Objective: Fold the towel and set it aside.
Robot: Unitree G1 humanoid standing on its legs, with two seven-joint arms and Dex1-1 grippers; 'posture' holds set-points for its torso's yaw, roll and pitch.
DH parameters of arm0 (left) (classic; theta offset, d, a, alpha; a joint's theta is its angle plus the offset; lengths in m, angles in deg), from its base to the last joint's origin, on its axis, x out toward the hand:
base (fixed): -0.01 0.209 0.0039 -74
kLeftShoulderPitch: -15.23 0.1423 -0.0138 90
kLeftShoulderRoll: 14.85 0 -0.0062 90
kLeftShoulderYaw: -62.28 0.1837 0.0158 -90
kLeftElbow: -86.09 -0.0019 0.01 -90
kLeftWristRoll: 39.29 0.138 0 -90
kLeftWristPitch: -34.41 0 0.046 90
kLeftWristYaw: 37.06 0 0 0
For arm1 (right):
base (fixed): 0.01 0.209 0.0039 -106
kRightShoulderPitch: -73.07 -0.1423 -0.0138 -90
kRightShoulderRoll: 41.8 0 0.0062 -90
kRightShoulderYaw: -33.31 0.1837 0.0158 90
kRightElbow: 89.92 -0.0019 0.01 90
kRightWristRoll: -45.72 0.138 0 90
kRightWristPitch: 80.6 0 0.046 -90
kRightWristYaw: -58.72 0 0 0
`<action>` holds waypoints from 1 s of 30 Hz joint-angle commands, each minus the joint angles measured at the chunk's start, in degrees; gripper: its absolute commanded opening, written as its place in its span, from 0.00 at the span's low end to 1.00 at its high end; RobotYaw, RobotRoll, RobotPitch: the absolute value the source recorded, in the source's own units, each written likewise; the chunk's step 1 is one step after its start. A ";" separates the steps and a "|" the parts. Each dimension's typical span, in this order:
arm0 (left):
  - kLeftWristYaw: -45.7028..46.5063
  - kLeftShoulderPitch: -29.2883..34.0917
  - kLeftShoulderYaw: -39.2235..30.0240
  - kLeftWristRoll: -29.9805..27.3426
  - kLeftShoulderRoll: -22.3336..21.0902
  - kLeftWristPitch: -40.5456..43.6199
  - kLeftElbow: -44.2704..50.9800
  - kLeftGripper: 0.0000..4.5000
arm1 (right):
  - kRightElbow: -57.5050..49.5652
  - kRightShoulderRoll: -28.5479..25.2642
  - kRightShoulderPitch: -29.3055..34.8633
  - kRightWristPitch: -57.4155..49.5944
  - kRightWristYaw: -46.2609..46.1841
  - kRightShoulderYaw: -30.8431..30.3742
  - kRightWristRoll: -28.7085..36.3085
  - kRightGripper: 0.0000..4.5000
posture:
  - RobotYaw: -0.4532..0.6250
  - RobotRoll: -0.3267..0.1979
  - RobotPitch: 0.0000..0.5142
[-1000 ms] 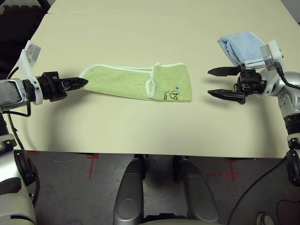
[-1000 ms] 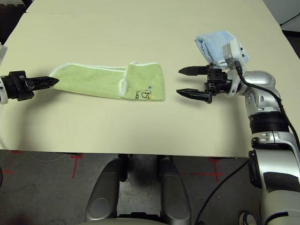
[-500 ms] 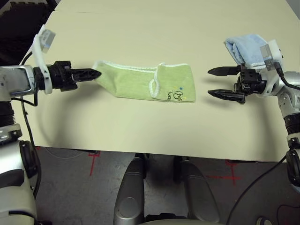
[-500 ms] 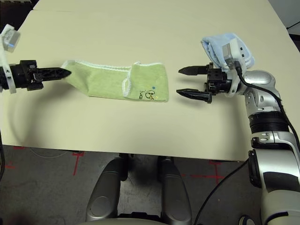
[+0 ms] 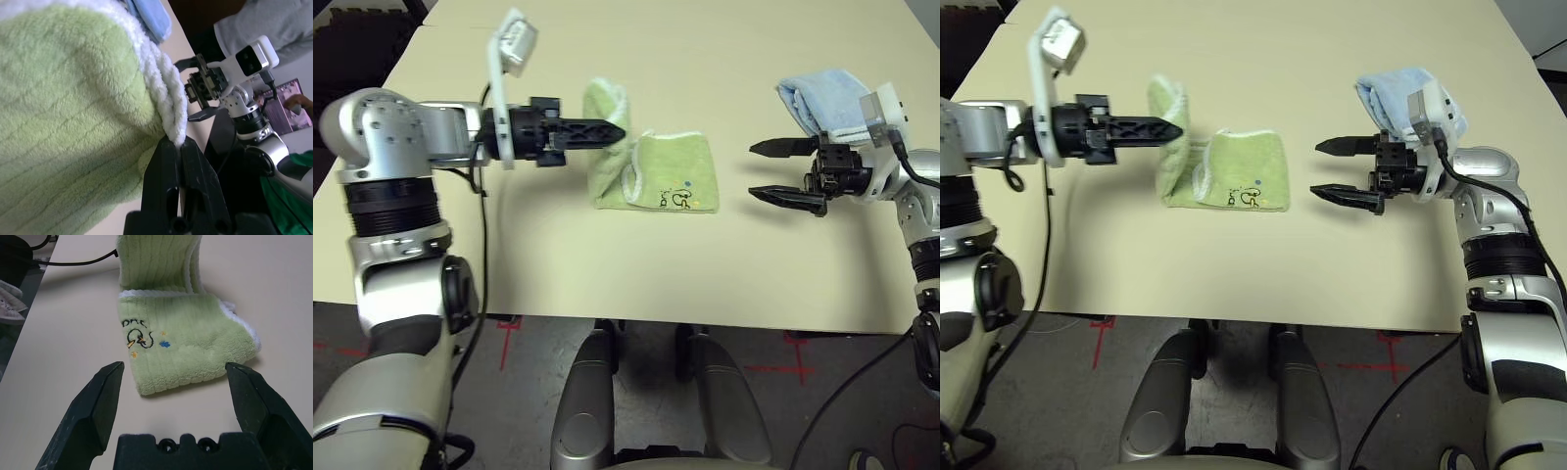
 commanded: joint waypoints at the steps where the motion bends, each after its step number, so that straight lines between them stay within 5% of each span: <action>1: 1.96 -2.09 -0.36 0.48 2.51 -1.41 -0.63 0.01 | 0.20 -0.75 0.58 0.44 0.15 0.94 -0.17 1.00 | 0.52 0.62 0.54; 14: 1.49 -5.78 3.53 1.10 6.05 -5.34 -5.40 0.01 | -0.13 -0.65 1.06 0.45 -0.32 1.13 -0.13 1.00 | 0.51 0.62 0.55; 30: 2.23 -2.64 11.03 3.29 11.48 -8.68 -3.63 0.01 | -2.21 -0.61 1.90 -0.36 -1.16 1.29 0.48 1.00 | 0.50 0.62 0.56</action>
